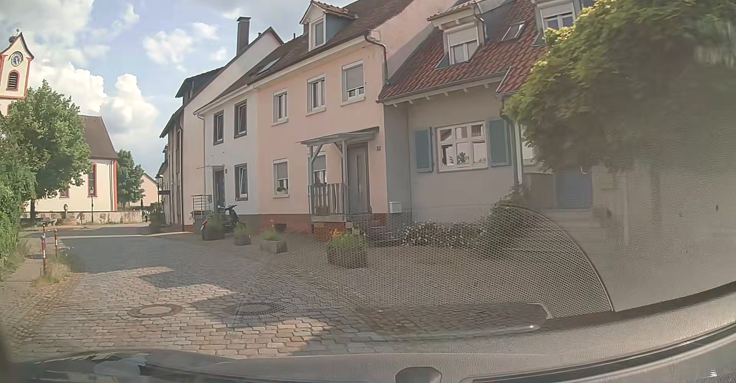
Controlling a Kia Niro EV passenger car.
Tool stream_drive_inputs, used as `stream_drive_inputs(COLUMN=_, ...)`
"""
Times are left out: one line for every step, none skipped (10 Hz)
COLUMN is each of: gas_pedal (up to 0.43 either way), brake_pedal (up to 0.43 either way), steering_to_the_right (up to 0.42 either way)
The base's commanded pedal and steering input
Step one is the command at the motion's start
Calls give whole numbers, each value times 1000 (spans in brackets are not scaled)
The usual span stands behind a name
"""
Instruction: Follow the waypoints while adhering to traffic rules and regulations
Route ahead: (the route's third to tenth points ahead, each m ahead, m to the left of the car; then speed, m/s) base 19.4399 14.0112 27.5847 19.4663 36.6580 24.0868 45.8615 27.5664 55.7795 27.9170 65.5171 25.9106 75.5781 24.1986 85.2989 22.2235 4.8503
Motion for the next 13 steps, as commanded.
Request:
stream_drive_inputs(gas_pedal=39, brake_pedal=0, steering_to_the_right=-195)
stream_drive_inputs(gas_pedal=39, brake_pedal=0, steering_to_the_right=-208)
stream_drive_inputs(gas_pedal=47, brake_pedal=0, steering_to_the_right=-215)
stream_drive_inputs(gas_pedal=59, brake_pedal=0, steering_to_the_right=-221)
stream_drive_inputs(gas_pedal=67, brake_pedal=0, steering_to_the_right=-228)
stream_drive_inputs(gas_pedal=79, brake_pedal=0, steering_to_the_right=-235)
stream_drive_inputs(gas_pedal=79, brake_pedal=0, steering_to_the_right=-242)
stream_drive_inputs(gas_pedal=87, brake_pedal=0, steering_to_the_right=-244)
stream_drive_inputs(gas_pedal=87, brake_pedal=0, steering_to_the_right=-244)
stream_drive_inputs(gas_pedal=98, brake_pedal=0, steering_to_the_right=-243)
stream_drive_inputs(gas_pedal=98, brake_pedal=0, steering_to_the_right=-238)
stream_drive_inputs(gas_pedal=98, brake_pedal=0, steering_to_the_right=-234)
stream_drive_inputs(gas_pedal=110, brake_pedal=0, steering_to_the_right=-229)
